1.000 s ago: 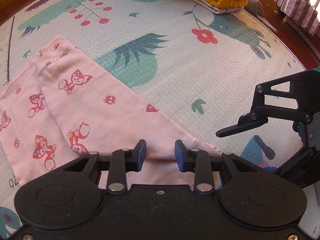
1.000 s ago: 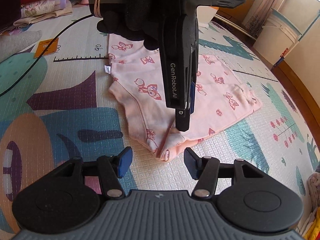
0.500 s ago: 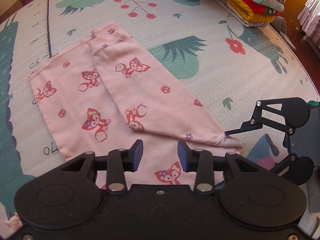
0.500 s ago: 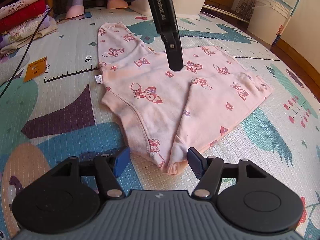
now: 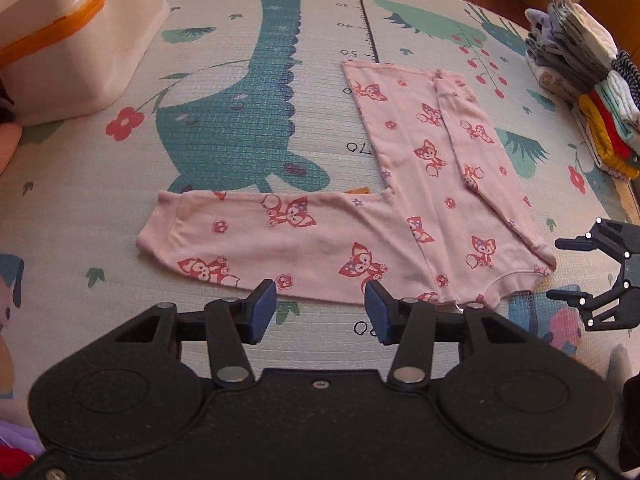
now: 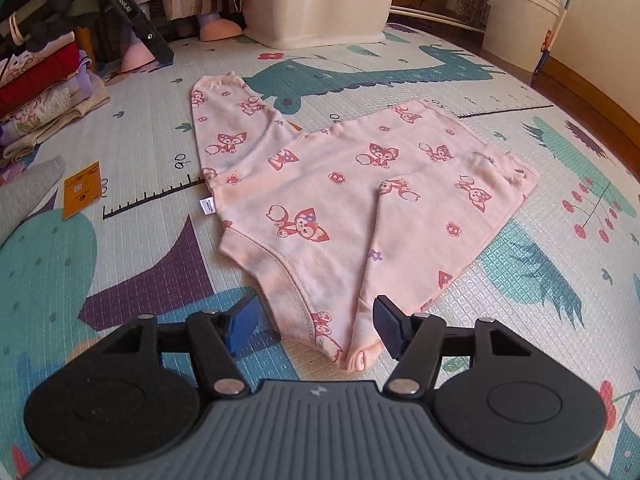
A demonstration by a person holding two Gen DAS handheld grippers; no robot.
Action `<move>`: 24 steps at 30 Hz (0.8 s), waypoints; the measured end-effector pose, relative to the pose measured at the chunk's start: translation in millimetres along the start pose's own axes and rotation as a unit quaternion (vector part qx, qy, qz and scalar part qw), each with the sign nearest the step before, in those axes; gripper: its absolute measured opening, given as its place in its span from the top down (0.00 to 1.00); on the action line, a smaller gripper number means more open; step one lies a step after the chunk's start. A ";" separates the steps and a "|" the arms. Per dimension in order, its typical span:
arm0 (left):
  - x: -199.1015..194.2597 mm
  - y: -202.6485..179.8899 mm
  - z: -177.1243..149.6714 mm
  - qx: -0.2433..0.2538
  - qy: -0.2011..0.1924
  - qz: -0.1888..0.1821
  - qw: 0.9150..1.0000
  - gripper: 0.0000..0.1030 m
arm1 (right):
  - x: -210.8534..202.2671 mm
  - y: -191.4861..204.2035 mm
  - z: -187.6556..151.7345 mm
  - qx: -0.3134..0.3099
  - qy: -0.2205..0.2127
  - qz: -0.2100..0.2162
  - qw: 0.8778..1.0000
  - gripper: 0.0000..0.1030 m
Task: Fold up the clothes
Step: 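Reach the left gripper to the other sleeve cuff and grasp it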
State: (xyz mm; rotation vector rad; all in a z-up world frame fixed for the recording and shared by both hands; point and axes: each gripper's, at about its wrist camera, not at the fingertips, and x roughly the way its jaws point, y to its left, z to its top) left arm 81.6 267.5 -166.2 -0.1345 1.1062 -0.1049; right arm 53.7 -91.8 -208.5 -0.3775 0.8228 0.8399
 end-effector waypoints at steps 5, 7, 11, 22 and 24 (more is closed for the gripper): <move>11.7 60.0 -30.4 -0.175 -0.052 0.008 0.983 0.54 | -10.7 -12.0 30.6 0.045 0.009 0.025 0.999 0.40; 18.2 80.7 -36.1 -0.233 -0.069 0.000 0.970 0.54 | -13.3 -17.2 45.5 0.055 0.018 0.034 0.998 0.41; 33.7 105.2 -38.7 -0.287 -0.097 -0.006 0.953 0.54 | -13.9 -26.7 82.7 0.060 0.056 0.065 0.995 0.39; 68.2 145.4 -42.1 -0.386 -0.155 -0.050 0.908 0.63 | 6.9 -18.3 217.5 0.163 0.082 0.121 0.976 0.37; 69.7 147.0 -44.2 -0.392 -0.163 -0.063 0.903 0.66 | 14.9 -7.5 231.9 0.174 0.090 0.136 0.971 0.36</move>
